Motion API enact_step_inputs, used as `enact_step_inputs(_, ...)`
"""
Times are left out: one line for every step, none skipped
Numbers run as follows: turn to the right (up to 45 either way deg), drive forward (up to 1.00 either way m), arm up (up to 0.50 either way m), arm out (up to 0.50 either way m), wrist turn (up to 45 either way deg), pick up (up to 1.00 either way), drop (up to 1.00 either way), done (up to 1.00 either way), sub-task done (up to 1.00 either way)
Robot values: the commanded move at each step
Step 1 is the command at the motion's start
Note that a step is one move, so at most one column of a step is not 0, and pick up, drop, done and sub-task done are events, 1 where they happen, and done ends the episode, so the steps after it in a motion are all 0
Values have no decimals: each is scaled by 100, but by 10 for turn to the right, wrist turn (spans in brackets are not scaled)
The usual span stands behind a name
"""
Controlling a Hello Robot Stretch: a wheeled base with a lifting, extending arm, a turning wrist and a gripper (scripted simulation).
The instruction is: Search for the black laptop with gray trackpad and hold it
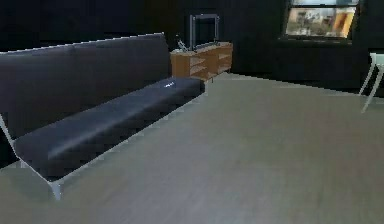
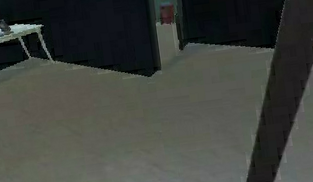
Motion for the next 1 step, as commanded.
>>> enact_step_inputs(450, 0, 0, 0, 0, 0, 0, 0, 0)
